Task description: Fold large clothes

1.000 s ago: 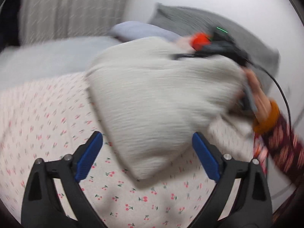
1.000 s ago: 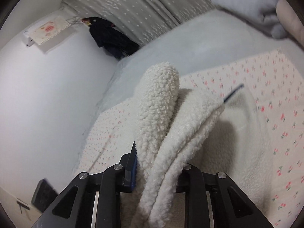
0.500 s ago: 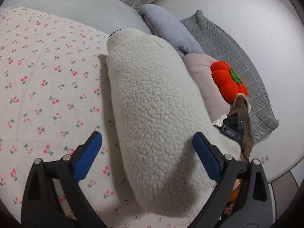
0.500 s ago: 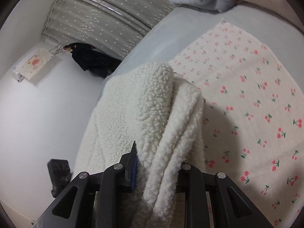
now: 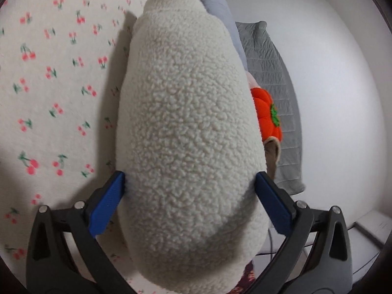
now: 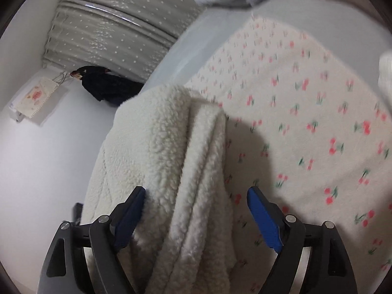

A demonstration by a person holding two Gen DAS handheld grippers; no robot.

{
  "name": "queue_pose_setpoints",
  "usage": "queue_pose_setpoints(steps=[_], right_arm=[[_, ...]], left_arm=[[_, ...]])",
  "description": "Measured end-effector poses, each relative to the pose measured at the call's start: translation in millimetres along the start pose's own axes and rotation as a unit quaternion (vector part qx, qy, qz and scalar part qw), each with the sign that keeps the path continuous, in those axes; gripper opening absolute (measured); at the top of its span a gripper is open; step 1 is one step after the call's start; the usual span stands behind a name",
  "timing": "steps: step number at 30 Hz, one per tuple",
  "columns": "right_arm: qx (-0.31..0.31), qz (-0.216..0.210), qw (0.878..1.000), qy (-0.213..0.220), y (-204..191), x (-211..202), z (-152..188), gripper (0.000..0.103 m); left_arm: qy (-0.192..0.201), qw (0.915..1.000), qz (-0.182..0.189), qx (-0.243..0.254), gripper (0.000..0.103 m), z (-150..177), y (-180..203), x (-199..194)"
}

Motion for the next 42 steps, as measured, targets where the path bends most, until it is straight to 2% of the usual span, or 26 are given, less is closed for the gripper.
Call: queue_pose_setpoints(steps=[2, 3, 4, 8, 14, 19, 21, 24, 26, 28, 29, 32, 35, 37, 39, 41, 42], right_arm=[[0.065, -0.029, 0.997, -0.032, 19.7, 15.9, 9.3, 0.082], [0.079, -0.053, 0.995, -0.030, 21.2, 16.5, 12.0, 0.074], [0.095, -0.082, 0.992, -0.027, 20.7, 15.6, 14.9, 0.058], [0.069, -0.073, 0.995, -0.017, -0.8, 3.1, 25.7, 0.050], [0.024, -0.055, 0.996, -0.065, -59.7, 7.0, 53.4, 0.049], [0.002, -0.074, 0.991, -0.115, -105.9, 11.4, 108.0, 0.049], [-0.007, -0.068, 0.989, -0.131, -112.8, 22.0, 127.0, 0.049], [-0.016, -0.038, 0.989, -0.141, -108.0, 38.7, 139.3, 0.056], [-0.003, -0.032, 0.991, -0.129, -106.0, 40.8, 138.7, 0.069], [-0.001, -0.023, 0.992, -0.125, -105.1, 30.9, 138.1, 0.070], [-0.012, -0.015, 0.993, -0.116, -111.1, 22.5, 136.3, 0.070], [-0.078, 0.015, 0.995, -0.067, -131.5, -17.3, 127.6, 0.070], [-0.119, 0.001, 0.992, -0.049, -155.2, -47.2, 134.5, 0.072], [-0.139, 0.002, 0.989, -0.051, -161.1, -60.6, 147.6, 0.072], [-0.147, 0.024, 0.988, -0.042, -167.1, -60.1, 147.8, 0.072], [-0.163, 0.029, 0.986, -0.017, -178.8, -58.8, 150.6, 0.072], [-0.177, 0.015, 0.984, -0.002, -189.1, -62.4, 155.7, 0.072]], left_arm=[[0.013, 0.9999, 0.009, 0.007, 0.101, 3.4, 1.6, 0.9], [0.017, 0.9997, 0.012, 0.012, 0.098, 6.2, 4.1, -0.7], [0.023, 0.9993, 0.012, 0.025, 0.093, 9.5, 8.4, -4.5], [0.034, 0.9984, -0.001, 0.044, 0.083, 22.0, 20.6, -27.5], [0.064, 0.9971, -0.016, 0.038, 0.083, 45.3, 30.5, -95.3], [0.105, 0.9932, -0.042, 0.028, 0.083, 70.3, 25.8, -176.2], [0.132, 0.9877, -0.072, 0.044, 0.083, 81.2, 16.7, -200.1], [0.137, 0.9746, -0.153, 0.090, 0.083, 92.5, -4.5, -204.3], [0.142, 0.9764, -0.137, 0.088, 0.084, 95.6, -10.1, -203.6], [0.143, 0.9757, -0.142, 0.085, 0.084, 96.9, -3.2, -208.0], [0.145, 0.9727, -0.152, 0.099, 0.083, 99.3, -2.4, -212.5], [0.178, 0.9504, -0.183, 0.178, 0.083, 107.0, 30.3, -221.7], [0.200, 0.9329, -0.178, 0.241, 0.083, 114.2, 58.7, -229.4], [0.196, 0.9261, -0.170, 0.274, 0.083, 115.8, 72.2, -224.3], [0.184, 0.9190, -0.165, 0.308, 0.080, 117.4, 82.1, -212.9], [0.162, 0.9181, -0.151, 0.329, 0.070, 125.9, 86.2, -203.5], [0.150, 0.9182, -0.143, 0.337, 0.068, 130.7, 84.8, -196.0]])
Point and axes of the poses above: each gripper's, at about its wrist camera, not at the fingertips, and x roughly the way its jaws point, y to its right, z to its underside, the point moved 3 cm from there along x, roughly the way its jaws point, and after that the axes turned 10 degrees about y, right-handed, at the moved point
